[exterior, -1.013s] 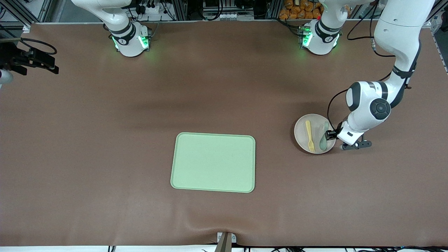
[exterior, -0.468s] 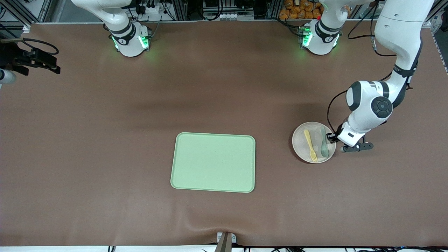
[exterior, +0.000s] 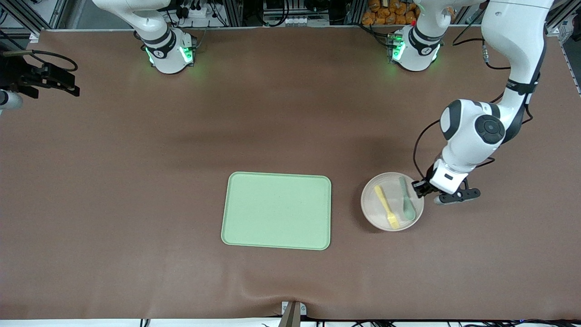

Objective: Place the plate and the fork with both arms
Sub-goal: 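Carry the plate with the left gripper onto the green tray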

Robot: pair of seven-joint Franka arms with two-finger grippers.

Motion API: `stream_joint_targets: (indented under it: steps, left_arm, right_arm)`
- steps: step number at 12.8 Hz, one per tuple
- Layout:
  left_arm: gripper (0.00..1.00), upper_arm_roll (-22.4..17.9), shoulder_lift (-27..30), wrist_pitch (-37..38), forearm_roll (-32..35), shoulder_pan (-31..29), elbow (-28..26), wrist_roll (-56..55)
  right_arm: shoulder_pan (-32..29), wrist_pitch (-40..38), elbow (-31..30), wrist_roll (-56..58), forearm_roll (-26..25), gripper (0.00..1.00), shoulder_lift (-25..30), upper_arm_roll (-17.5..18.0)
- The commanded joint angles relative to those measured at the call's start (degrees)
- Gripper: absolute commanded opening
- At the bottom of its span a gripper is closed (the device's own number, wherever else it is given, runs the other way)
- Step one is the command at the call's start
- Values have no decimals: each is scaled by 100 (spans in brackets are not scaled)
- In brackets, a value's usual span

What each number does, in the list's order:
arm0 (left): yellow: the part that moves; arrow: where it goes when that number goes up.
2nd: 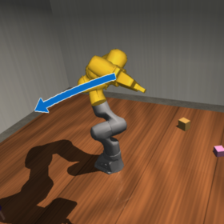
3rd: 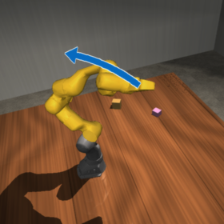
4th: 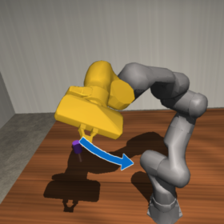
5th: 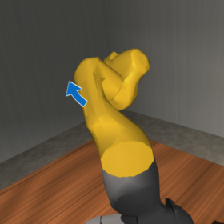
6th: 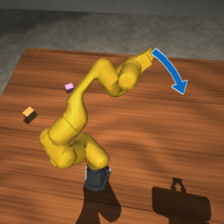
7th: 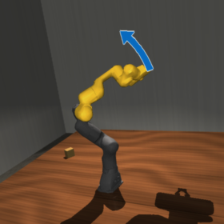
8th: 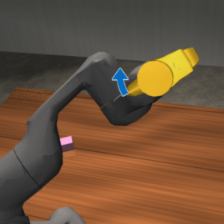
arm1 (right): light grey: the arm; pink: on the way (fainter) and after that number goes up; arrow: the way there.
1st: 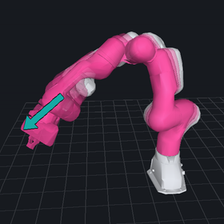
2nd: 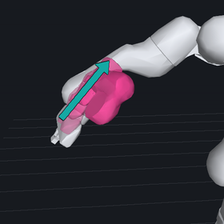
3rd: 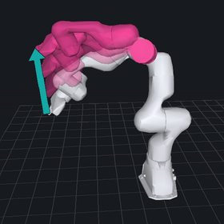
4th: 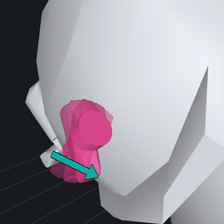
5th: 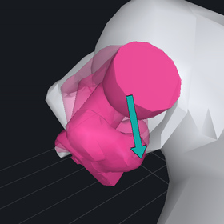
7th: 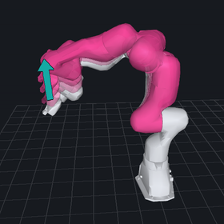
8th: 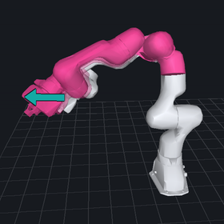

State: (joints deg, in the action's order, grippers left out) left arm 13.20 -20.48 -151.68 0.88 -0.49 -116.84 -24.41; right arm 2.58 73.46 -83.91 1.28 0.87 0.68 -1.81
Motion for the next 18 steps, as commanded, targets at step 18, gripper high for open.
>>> stream_joint_targets:
  steps: [18]
  left_arm:
    - [0,-19,-2900,69,-18,2263,3335,-2138]
  right_arm:
    - [199,20,33,-58,-52,100,2,-21]
